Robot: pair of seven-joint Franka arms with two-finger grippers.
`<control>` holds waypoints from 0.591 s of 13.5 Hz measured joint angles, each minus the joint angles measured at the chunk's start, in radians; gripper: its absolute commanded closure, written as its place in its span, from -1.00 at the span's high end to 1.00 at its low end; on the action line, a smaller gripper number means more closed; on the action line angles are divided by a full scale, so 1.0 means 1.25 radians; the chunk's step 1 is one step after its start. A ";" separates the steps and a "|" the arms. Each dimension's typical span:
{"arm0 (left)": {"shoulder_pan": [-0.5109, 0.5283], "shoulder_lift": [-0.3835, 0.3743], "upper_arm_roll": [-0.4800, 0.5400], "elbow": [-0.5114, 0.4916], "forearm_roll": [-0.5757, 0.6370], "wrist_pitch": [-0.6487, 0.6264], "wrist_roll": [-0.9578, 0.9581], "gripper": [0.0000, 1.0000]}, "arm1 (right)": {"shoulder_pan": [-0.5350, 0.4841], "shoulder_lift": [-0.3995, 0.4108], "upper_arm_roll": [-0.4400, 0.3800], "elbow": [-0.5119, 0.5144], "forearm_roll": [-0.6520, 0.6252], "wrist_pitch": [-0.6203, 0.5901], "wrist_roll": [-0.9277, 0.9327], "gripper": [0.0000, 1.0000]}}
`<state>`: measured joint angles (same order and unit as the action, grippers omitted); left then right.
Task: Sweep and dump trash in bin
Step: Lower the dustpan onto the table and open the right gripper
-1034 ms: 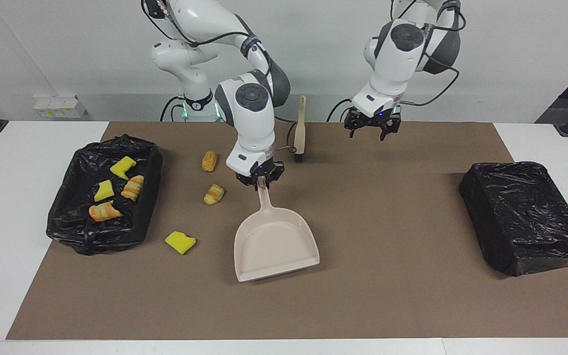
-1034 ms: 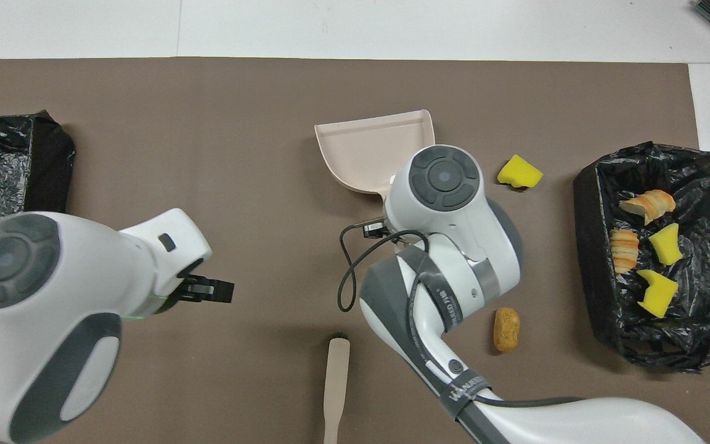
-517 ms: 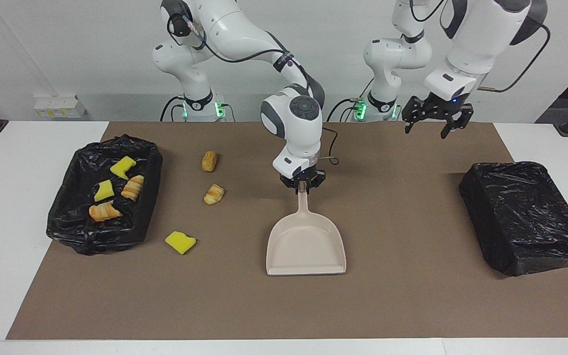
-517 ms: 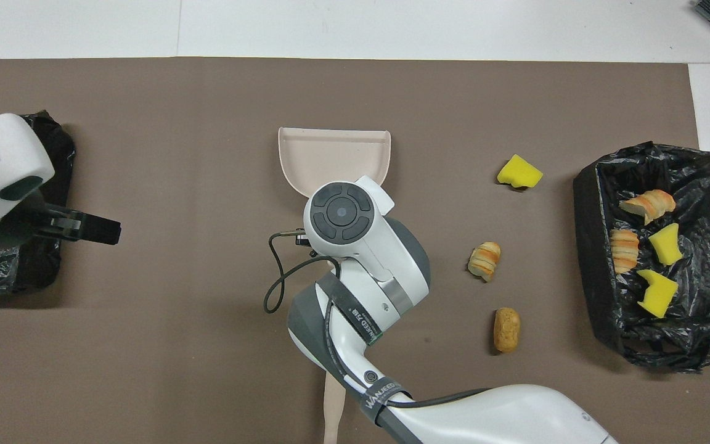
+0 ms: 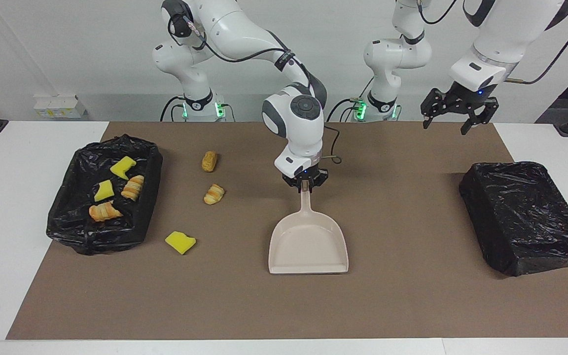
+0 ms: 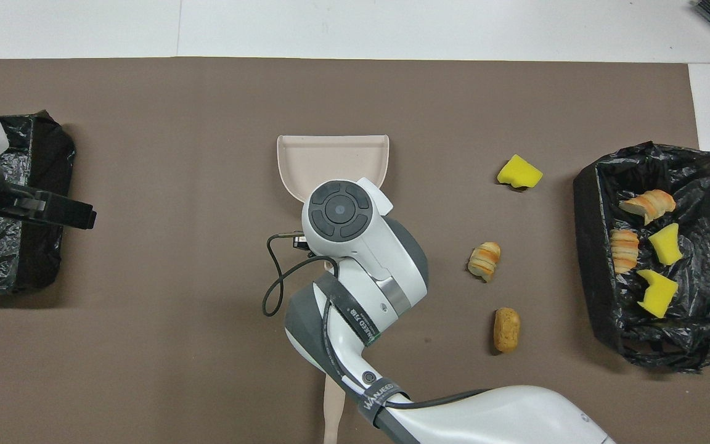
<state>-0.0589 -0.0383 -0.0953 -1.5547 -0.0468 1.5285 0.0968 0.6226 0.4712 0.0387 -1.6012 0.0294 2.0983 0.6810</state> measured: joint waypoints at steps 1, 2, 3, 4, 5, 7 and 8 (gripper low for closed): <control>0.000 0.000 -0.001 0.000 0.000 -0.001 0.000 1.00 | 0.002 -0.002 0.000 0.002 0.000 0.000 0.000 1.00; 0.000 0.000 -0.001 0.000 0.000 -0.002 0.000 1.00 | 0.001 -0.008 0.000 0.003 0.001 -0.011 0.000 1.00; 0.000 0.000 -0.001 0.000 0.000 -0.003 0.000 1.00 | -0.001 -0.020 -0.001 0.004 0.001 -0.048 0.000 1.00; 0.000 0.000 -0.001 0.000 0.000 -0.003 0.000 1.00 | -0.005 -0.036 -0.004 0.004 0.001 -0.100 0.000 1.00; 0.000 0.000 -0.001 0.000 0.000 -0.003 0.000 1.00 | -0.010 -0.055 -0.005 0.002 0.002 -0.145 0.000 1.00; 0.000 0.000 0.000 0.000 0.000 -0.004 0.000 1.00 | -0.009 -0.113 -0.004 -0.033 0.010 -0.184 0.003 1.00; 0.000 0.000 0.000 0.000 0.000 -0.004 -0.001 1.00 | -0.003 -0.149 -0.003 -0.067 0.027 -0.187 0.013 1.00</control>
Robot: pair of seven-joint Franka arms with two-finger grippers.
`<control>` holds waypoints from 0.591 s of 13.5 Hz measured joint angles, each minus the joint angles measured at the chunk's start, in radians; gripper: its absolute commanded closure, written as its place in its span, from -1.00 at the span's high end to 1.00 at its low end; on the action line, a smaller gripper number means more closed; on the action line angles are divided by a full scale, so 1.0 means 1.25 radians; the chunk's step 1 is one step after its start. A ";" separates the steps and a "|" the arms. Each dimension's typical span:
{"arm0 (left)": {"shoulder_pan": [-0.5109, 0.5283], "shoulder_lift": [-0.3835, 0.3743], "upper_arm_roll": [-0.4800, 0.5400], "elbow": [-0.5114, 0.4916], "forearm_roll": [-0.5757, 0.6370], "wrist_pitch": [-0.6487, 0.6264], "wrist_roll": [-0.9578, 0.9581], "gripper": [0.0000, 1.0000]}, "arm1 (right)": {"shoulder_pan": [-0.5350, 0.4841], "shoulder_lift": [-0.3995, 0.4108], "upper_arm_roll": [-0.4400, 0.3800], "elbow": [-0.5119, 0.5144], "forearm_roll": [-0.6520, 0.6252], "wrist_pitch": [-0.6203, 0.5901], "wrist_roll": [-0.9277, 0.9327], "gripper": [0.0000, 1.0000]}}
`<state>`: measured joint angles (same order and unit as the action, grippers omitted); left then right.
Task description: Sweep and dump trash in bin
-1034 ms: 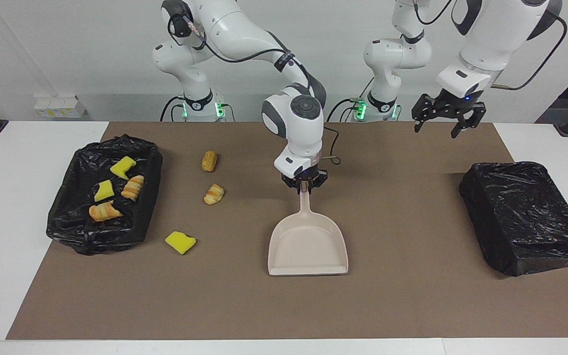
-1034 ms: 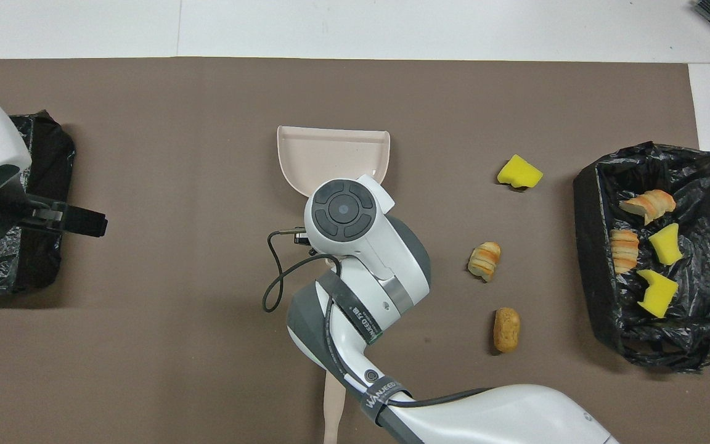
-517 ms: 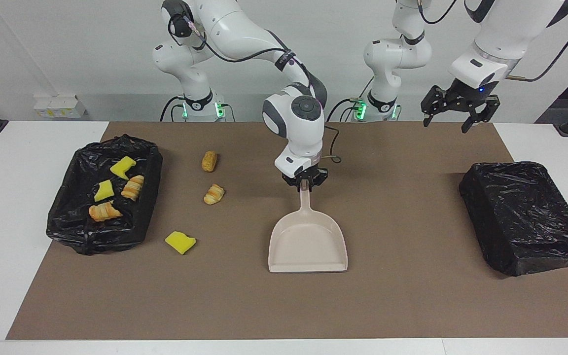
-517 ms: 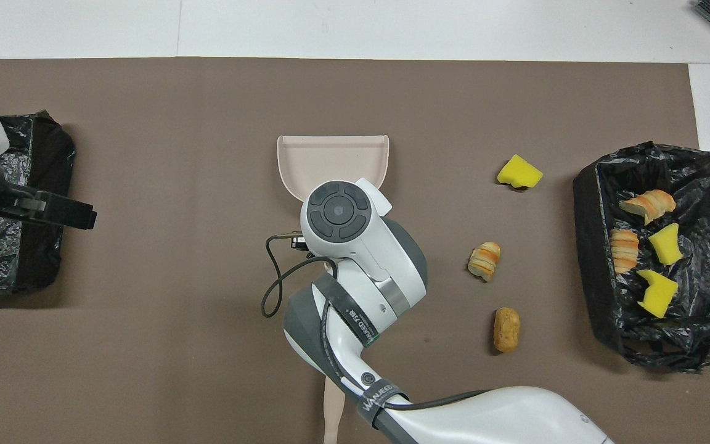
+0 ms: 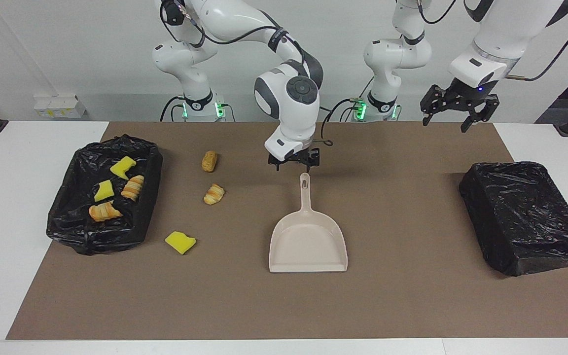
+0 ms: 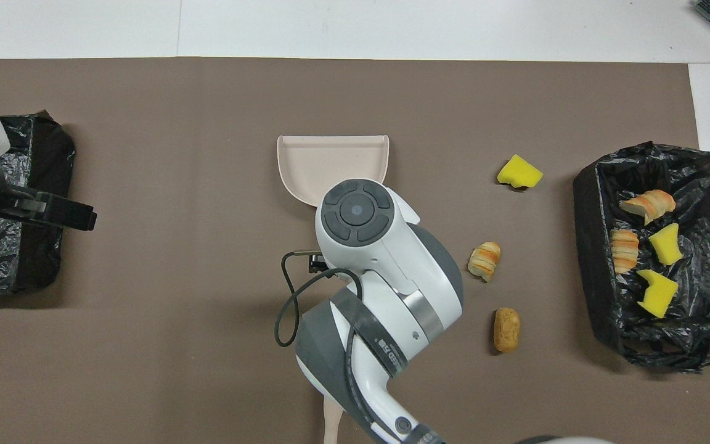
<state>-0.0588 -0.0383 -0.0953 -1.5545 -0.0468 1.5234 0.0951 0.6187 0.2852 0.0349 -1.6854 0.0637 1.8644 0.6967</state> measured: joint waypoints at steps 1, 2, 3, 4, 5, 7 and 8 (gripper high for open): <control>0.000 0.000 0.001 0.000 0.000 0.000 -0.012 1.00 | 0.015 -0.047 0.001 -0.054 0.016 0.006 0.025 1.00; 0.000 0.000 0.002 0.000 0.000 0.000 -0.034 1.00 | 0.039 -0.089 0.002 -0.112 0.024 0.034 0.063 1.00; 0.000 0.000 0.002 0.000 0.000 0.000 -0.053 1.00 | 0.069 -0.129 0.004 -0.178 0.026 0.086 0.112 1.00; 0.000 0.000 0.002 0.000 0.000 0.000 -0.064 1.00 | 0.106 -0.171 0.005 -0.254 0.026 0.144 0.160 1.00; 0.000 0.000 0.002 0.000 0.000 0.000 -0.070 1.00 | 0.134 -0.203 0.006 -0.310 0.026 0.177 0.193 1.00; 0.000 0.000 0.000 0.001 0.000 0.008 -0.074 1.00 | 0.182 -0.257 0.006 -0.392 0.026 0.201 0.247 0.98; 0.000 0.001 -0.001 0.002 0.000 0.016 -0.078 1.00 | 0.204 -0.275 0.006 -0.416 0.026 0.207 0.272 0.94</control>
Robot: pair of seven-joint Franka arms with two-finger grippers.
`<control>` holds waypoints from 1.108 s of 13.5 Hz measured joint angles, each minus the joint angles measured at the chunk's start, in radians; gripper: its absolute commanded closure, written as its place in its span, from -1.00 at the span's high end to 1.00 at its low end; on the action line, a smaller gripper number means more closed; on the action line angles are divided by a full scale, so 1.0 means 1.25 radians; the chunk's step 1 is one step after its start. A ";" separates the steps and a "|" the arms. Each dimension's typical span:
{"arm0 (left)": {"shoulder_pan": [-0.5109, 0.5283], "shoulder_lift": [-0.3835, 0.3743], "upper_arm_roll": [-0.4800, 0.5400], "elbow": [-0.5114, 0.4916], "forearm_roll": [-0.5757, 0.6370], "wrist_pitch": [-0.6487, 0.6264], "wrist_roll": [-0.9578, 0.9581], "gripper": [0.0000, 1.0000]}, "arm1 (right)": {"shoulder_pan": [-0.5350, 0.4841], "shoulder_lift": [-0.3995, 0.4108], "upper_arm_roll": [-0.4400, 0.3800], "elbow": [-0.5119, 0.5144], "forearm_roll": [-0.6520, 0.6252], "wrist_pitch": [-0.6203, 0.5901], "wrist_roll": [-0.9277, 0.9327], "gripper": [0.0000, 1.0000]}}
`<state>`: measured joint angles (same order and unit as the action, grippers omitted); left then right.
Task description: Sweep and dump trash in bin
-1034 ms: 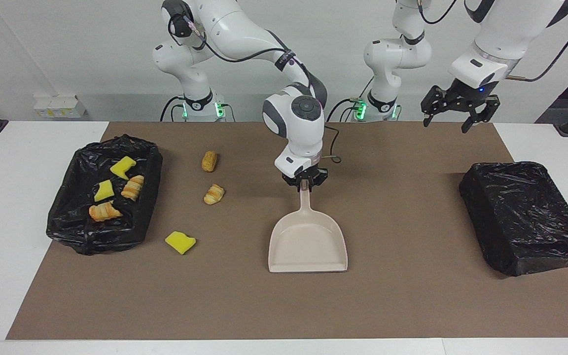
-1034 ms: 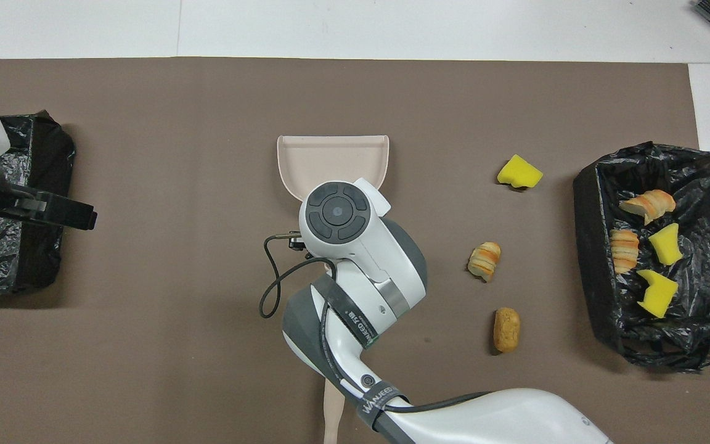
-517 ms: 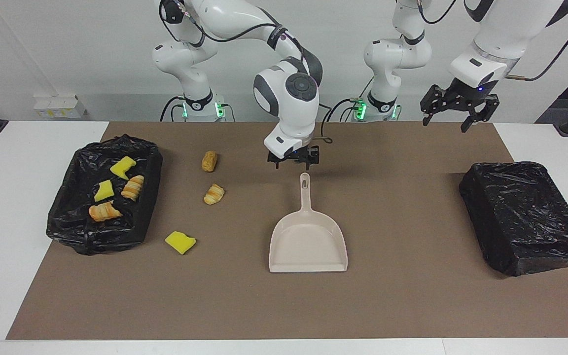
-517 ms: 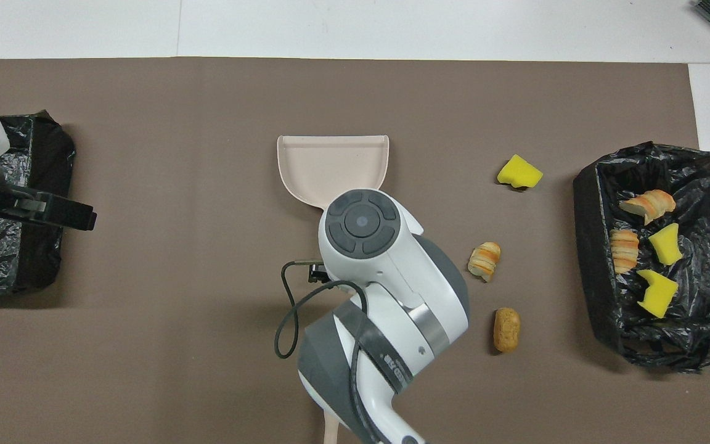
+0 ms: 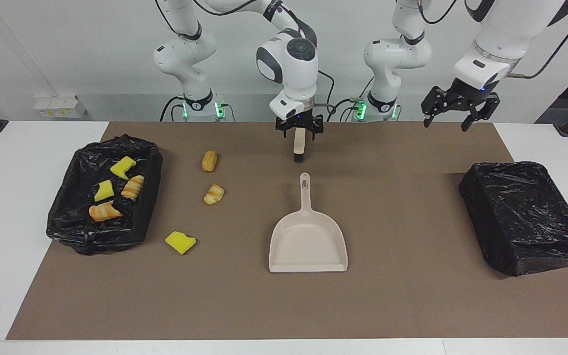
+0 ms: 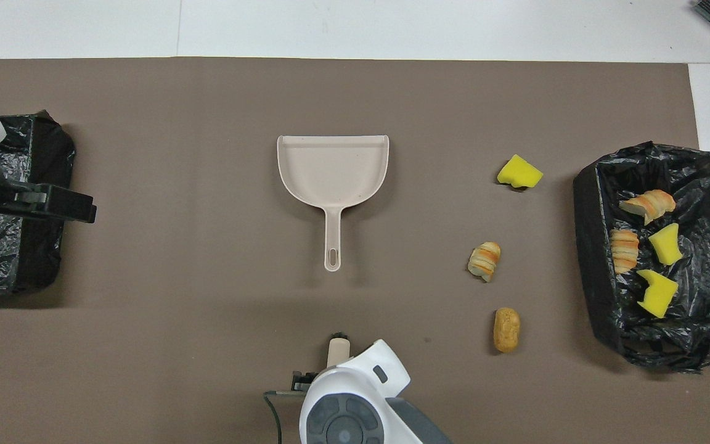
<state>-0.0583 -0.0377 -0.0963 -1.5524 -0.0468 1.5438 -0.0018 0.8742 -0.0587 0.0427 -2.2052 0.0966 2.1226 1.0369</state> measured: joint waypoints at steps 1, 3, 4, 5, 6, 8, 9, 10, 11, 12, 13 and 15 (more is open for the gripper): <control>0.000 0.000 0.000 0.000 0.000 0.006 -0.010 1.00 | 0.026 -0.011 0.000 -0.020 0.000 0.007 0.026 0.90; -0.002 0.004 -0.005 -0.001 0.000 0.040 -0.046 1.00 | 0.076 -0.016 0.000 -0.062 0.000 0.042 0.066 0.82; -0.010 0.012 -0.012 -0.007 -0.001 0.076 -0.054 1.00 | 0.098 -0.016 0.001 -0.089 0.000 0.065 0.081 0.79; -0.036 0.028 -0.017 -0.020 -0.001 0.124 -0.061 1.00 | 0.117 -0.014 0.001 -0.117 0.000 0.086 0.092 0.77; -0.070 0.051 -0.021 -0.031 -0.001 0.168 -0.070 1.00 | 0.129 -0.013 0.001 -0.135 0.000 0.098 0.097 0.75; -0.129 0.102 -0.025 -0.041 -0.001 0.233 -0.087 1.00 | 0.150 -0.011 0.001 -0.149 0.000 0.101 0.106 0.56; -0.153 0.126 -0.026 -0.041 -0.001 0.251 -0.090 1.00 | 0.156 -0.011 0.001 -0.151 0.000 0.101 0.109 0.39; -0.177 0.149 -0.026 -0.042 -0.001 0.266 -0.096 1.00 | 0.158 -0.011 0.001 -0.152 0.001 0.101 0.109 0.16; -0.203 0.172 -0.027 -0.043 -0.001 0.278 -0.109 1.00 | 0.158 -0.011 0.001 -0.152 0.001 0.101 0.109 -0.18; -0.234 0.196 -0.027 -0.046 -0.001 0.291 -0.133 1.00 | 0.158 -0.011 0.001 -0.152 0.005 0.101 0.109 -0.60; -0.268 0.222 -0.028 -0.052 -0.001 0.317 -0.166 1.00 | 0.158 -0.011 0.001 -0.152 0.019 0.102 0.109 -1.00; -0.331 0.262 -0.028 -0.091 0.000 0.407 -0.238 1.00 | 0.158 -0.011 0.001 -0.152 0.040 0.102 0.109 -1.00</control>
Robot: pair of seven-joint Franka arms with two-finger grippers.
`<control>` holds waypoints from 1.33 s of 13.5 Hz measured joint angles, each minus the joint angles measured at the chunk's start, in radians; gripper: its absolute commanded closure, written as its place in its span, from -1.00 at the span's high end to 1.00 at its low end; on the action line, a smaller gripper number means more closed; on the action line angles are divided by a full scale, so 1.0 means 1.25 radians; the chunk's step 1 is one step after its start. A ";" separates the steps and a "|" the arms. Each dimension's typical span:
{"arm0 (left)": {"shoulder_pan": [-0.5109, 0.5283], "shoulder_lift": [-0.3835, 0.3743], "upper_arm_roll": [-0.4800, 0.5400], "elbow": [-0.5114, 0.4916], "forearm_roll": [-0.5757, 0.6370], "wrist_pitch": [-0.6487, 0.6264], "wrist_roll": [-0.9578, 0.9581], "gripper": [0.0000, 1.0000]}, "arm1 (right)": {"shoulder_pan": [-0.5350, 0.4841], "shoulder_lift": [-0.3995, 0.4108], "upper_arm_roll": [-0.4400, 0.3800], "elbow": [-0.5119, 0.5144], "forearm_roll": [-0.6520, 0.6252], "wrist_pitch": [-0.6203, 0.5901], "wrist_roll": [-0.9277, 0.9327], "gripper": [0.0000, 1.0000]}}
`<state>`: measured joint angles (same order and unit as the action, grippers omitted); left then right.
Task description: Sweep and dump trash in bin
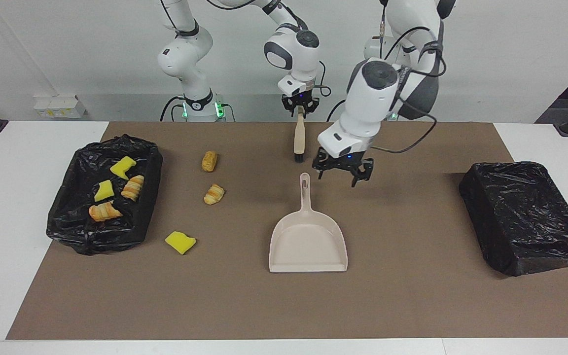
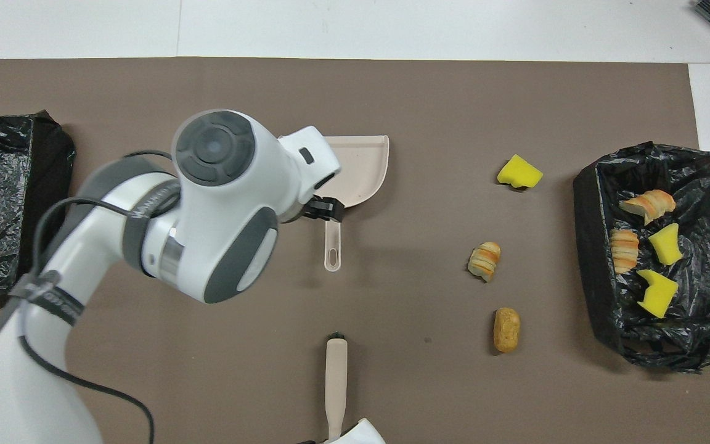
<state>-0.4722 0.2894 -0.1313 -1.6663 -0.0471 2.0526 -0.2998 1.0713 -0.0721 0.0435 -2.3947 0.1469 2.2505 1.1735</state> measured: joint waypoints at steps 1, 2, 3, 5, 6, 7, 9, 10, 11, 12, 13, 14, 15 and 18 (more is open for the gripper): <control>-0.024 0.011 0.000 -0.024 0.000 0.042 -0.027 1.00 | 0.000 0.000 0.000 0.000 0.003 0.000 0.000 -1.00; -0.043 0.020 0.000 -0.046 0.000 0.071 -0.049 1.00 | -0.003 0.000 -0.001 0.000 0.004 -0.002 0.000 -1.00; -0.054 0.026 0.001 -0.065 0.000 0.088 -0.063 1.00 | -0.011 -0.001 -0.003 0.000 0.004 -0.010 0.000 -1.00; -0.057 0.032 0.005 -0.089 0.000 0.106 -0.070 1.00 | -0.063 -0.015 -0.004 0.001 0.004 -0.056 -0.027 -1.00; -0.056 0.033 0.009 -0.094 0.000 0.107 -0.070 1.00 | -0.097 -0.034 -0.006 0.003 0.004 -0.096 -0.062 -1.00; -0.056 0.036 0.012 -0.098 0.000 0.111 -0.071 1.00 | -0.132 -0.059 -0.007 0.004 0.004 -0.142 -0.101 -1.00; -0.056 0.053 0.015 -0.103 0.000 0.146 -0.075 0.55 | -0.198 -0.118 -0.010 0.002 0.004 -0.231 -0.180 -1.00; -0.055 0.063 0.016 -0.103 0.000 0.159 -0.076 0.29 | -0.230 -0.145 -0.011 -0.001 0.003 -0.262 -0.220 -1.00; -0.055 0.069 0.017 -0.103 0.000 0.167 -0.076 -0.02 | -0.269 -0.167 -0.011 -0.006 -0.003 -0.286 -0.264 -1.00; -0.055 0.072 0.018 -0.103 0.001 0.170 -0.076 -0.19 | -0.310 -0.180 -0.012 -0.010 -0.013 -0.297 -0.305 -1.00; -0.055 0.071 0.018 -0.103 0.014 0.173 -0.076 -0.42 | -0.351 -0.187 -0.013 -0.012 -0.028 -0.299 -0.345 -1.00; -0.055 0.071 0.018 -0.103 0.043 0.176 -0.076 -0.76 | -0.390 -0.188 -0.014 -0.011 -0.050 -0.299 -0.382 -1.00; -0.055 0.071 0.018 -0.102 0.074 0.178 -0.076 -0.92 | -0.429 -0.187 -0.014 -0.009 -0.078 -0.299 -0.426 -1.00; -0.055 0.071 0.018 -0.102 0.122 0.179 -0.054 -0.94 | -0.545 -0.159 -0.015 0.029 -0.156 -0.294 -0.609 -1.00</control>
<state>-0.5408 0.3778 -0.1085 -1.7935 0.1051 2.2765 -0.3679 0.3905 -0.2711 0.0242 -2.3589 -0.0480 1.8827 0.4127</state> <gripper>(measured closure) 0.678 0.740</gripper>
